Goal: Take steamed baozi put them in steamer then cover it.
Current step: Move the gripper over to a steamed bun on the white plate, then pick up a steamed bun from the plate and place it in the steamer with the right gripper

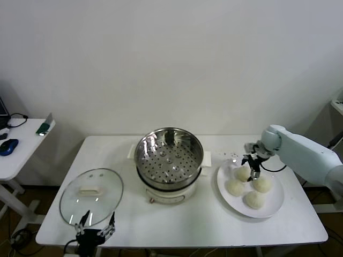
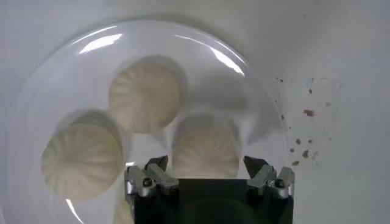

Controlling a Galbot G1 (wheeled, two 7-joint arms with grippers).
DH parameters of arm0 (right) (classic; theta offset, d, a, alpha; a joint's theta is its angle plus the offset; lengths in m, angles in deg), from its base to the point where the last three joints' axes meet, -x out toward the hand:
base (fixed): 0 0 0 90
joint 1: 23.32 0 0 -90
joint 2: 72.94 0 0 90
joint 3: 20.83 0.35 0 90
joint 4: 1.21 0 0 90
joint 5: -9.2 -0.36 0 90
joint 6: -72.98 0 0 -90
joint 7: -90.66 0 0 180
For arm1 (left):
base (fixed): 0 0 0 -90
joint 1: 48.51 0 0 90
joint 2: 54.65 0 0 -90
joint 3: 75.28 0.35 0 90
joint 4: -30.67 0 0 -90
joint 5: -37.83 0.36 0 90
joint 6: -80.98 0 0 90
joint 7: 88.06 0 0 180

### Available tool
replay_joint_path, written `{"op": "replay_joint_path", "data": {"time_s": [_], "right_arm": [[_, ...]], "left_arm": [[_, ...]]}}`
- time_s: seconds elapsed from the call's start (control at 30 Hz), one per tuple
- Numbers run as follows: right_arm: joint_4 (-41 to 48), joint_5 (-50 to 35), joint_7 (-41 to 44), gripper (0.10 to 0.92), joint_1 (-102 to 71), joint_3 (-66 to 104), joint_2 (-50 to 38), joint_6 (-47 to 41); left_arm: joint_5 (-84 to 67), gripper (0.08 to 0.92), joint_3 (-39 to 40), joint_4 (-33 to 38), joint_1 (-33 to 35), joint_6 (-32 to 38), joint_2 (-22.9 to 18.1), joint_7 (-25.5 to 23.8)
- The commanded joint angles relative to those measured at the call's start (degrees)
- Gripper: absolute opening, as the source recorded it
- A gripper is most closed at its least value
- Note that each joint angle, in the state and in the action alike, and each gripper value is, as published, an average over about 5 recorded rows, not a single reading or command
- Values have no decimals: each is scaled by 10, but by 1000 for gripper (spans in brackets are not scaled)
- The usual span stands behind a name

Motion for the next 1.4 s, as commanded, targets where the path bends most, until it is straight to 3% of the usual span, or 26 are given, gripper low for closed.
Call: {"op": "replay_joint_path", "data": {"time_s": [0.03, 0.2, 0.47, 0.63, 0.93, 1.2, 1.4], "right_arm": [[17, 8, -2, 823, -13, 15, 7, 0], [21, 10, 0, 805, -12, 17, 9, 3], [14, 7, 0, 672, -10, 15, 7, 9], [-6, 11, 2, 653, 14, 5, -3, 21], [-116, 2, 19, 653, 271, -141, -9, 118], [-212, -82, 40, 653, 504, -251, 83, 237], [-315, -83, 15, 653, 526, -264, 146, 276]], "left_arm": [[1, 823, 0, -2, 0, 1, 0, 0], [3, 823, 0, -4, -1, 2, 1, 1], [4, 823, 0, -7, -4, 3, 1, 1], [6, 823, 0, -8, -4, 5, 1, 1], [8, 823, 3, -10, -6, 6, 3, 1], [7, 823, 4, -6, -8, 5, 7, 0], [5, 823, 2, -2, -9, 6, 9, 0]]}}
